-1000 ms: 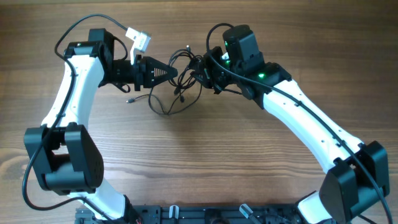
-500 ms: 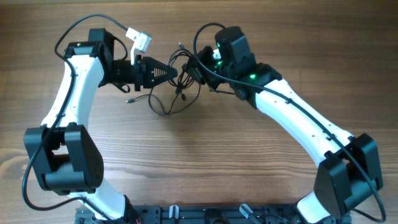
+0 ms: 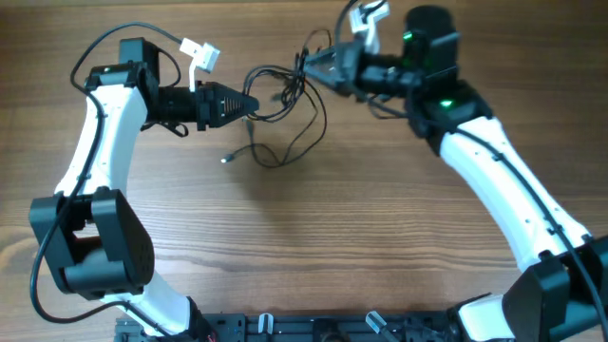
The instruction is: Untangle cables
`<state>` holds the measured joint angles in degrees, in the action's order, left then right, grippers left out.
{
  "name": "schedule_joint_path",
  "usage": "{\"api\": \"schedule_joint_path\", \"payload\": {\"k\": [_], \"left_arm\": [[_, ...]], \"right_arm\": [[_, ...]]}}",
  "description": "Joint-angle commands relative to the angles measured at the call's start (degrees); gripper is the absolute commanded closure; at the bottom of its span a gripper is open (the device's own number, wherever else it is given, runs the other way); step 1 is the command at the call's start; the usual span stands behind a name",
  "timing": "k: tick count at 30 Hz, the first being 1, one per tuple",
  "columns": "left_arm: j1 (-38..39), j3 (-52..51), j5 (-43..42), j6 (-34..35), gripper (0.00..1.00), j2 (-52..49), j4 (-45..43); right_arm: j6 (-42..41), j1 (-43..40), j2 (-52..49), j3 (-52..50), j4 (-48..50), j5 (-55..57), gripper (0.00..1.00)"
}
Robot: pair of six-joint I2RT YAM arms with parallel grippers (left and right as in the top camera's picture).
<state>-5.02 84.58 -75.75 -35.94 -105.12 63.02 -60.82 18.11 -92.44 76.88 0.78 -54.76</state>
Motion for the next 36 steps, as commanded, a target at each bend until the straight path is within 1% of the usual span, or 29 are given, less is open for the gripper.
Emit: {"api": "schedule_joint_path", "payload": {"k": [1, 5, 8, 10, 12, 14, 16, 18, 19, 21, 22, 24, 25, 26, 29, 31, 33, 34, 36], "left_arm": [[-0.46, -0.26, 4.9, 3.78, 0.96, -0.66, -0.07], [-0.46, -0.26, 7.32, 4.2, 0.96, -0.66, -0.11], [-0.46, -0.26, 9.92, 7.08, 0.96, -0.66, -1.25], [-0.46, -0.26, 10.73, 7.13, 0.96, -0.66, -1.42], [-0.46, -0.26, 12.81, 8.7, 0.96, -0.66, -2.29], [-0.46, -0.26, 20.83, 14.56, 0.96, -0.66, -4.87], [-0.46, -0.26, 31.56, 25.0, 0.96, -0.66, -8.24], [-0.46, -0.26, 39.69, 33.42, 0.96, -0.66, -10.29], [-0.46, -0.26, 42.03, 36.54, 0.96, -0.66, -11.1], [-0.46, -0.26, 42.14, 40.41, 0.96, -0.66, -12.66], [-0.2, -0.26, 42.12, 43.23, 0.96, -0.66, -13.7], [0.59, -0.26, 41.2, 45.7, 0.96, -0.66, -15.34], [1.16, -0.26, 39.93, 45.86, 0.96, -0.66, -16.06], [2.01, -0.26, 36.87, 45.83, 0.96, -0.66, -17.25], [4.04, -0.26, 31.5, 45.77, 0.96, -0.66, -19.41], [6.21, -0.26, 27.63, 45.11, 0.96, -0.66, -20.9], [7.85, -0.26, 24.76, 41.48, 0.96, -0.66, -21.94], [8.68, -0.26, 23.65, 38.75, 0.96, -0.66, -22.12], [9.16, -0.26, 23.69, 38.01, 0.96, -0.66, -22.1]], "right_arm": [[-0.96, -3.85, 2.34, 0.37, 2.86, -12.37, 0.96], [-0.83, -7.67, 2.34, 0.37, 2.54, -15.63, 0.96], [-0.83, -9.44, 2.34, 0.37, 2.56, -17.4, 0.96], [-0.63, -9.97, 2.34, 0.37, 2.54, -18.01, 0.96], [-0.26, -10.67, 2.34, 0.35, 2.54, -18.78, 0.96], [0.13, -12.55, 2.34, 0.37, 2.1, -18.84, 0.96], [0.22, -15.3, 2.32, 0.35, 1.01, -18.64, 0.96], [0.9, -17.42, 2.29, 0.35, -1.79, -18.58, 0.96], [1.97, -18.12, 2.29, 0.35, -3.93, -18.27, 0.96], [6.14, -18.4, 2.29, 0.35, -10.21, -16.35, 0.96], [9.86, -18.29, 2.29, 0.35, -15.06, -14.69, 0.96], [15.56, -17.9, 2.29, 0.35, -23.87, -9.99, 0.96], [17.49, -17.62, 2.27, 0.35, -27.78, -6.91, 0.96], [19.78, -16.74, 2.23, 0.35, -33.22, -1.03, 0.96], [23.02, -13.33, 2.23, 0.35, -41.31, 11.58, 0.96], [24.74, -10.25, 2.23, 0.35, -43.54, 16.92, 0.96], [24.85, -7.32, 2.23, 0.35, -44.22, 21.11, 0.96], [24.85, -5.55, 2.23, 0.35, -44.41, 23.69, 0.88], [24.94, -3.19, 2.23, 0.35, -44.59, 27.56, 0.54]]}}
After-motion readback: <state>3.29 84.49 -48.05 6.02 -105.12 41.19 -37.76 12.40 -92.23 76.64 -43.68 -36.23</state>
